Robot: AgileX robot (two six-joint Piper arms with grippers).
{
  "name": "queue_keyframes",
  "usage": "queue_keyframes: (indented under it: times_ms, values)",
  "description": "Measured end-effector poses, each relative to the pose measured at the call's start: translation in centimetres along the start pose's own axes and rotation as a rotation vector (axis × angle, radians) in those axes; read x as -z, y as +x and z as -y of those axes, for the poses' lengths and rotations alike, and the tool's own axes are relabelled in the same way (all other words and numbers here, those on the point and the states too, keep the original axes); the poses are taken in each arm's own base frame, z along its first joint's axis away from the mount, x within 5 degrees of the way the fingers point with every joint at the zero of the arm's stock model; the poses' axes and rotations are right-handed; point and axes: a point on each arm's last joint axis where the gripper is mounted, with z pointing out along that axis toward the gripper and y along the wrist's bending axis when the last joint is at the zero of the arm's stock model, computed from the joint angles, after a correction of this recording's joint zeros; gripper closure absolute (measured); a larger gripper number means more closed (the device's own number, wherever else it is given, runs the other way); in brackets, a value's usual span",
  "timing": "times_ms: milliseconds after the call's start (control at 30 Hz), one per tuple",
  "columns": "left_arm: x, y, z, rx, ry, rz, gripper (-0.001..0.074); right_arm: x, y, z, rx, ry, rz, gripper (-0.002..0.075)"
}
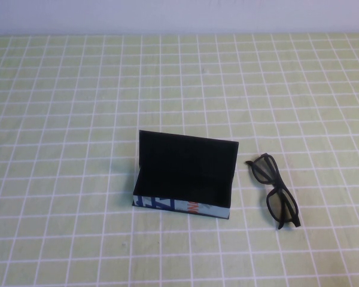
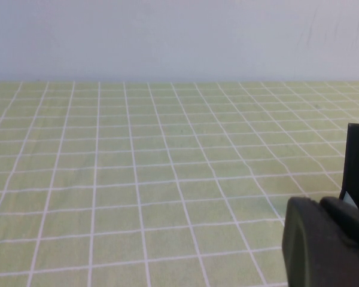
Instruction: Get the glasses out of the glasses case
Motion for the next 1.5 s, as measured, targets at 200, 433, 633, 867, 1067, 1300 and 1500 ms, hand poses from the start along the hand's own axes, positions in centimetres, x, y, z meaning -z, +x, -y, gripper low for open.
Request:
queue_keyframes:
  times_ms: [200, 433, 633, 867, 1067, 1300, 1500]
  values:
    - [0.0, 0.0, 0.0, 0.002, 0.0, 0.0, 0.0739, 0.0, 0.0, 0.0, 0.0, 0.0, 0.0, 0.0743]
    - [0.0, -0.1, -0.4, 0.007, -0.044, -0.006, 0.0739, 0.0, 0.0, 0.0, 0.0, 0.0, 0.0, 0.0743]
    - [0.2, -1.6, -1.0, -0.026, -0.117, 0.067, 0.0739, 0.0, 0.0, 0.0, 0.0, 0.0, 0.0, 0.0743]
    - [0.8, -0.6, -0.8, -0.063, -0.095, 0.087, 0.0739, 0.0, 0.0, 0.0, 0.0, 0.0, 0.0, 0.0743]
    - [1.3, 1.3, -0.7, -0.097, -0.084, -0.099, 0.0739, 0.0, 0.0, 0.0, 0.0, 0.0, 0.0, 0.0743]
    - [1.4, 2.3, -0.8, -0.103, -0.091, -0.204, 0.0739, 0.0, 0.0, 0.0, 0.0, 0.0, 0.0, 0.0743]
    - [1.4, 2.3, -0.8, -0.101, -0.092, -0.204, 0.0739, 0.0, 0.0, 0.0, 0.0, 0.0, 0.0, 0.0743]
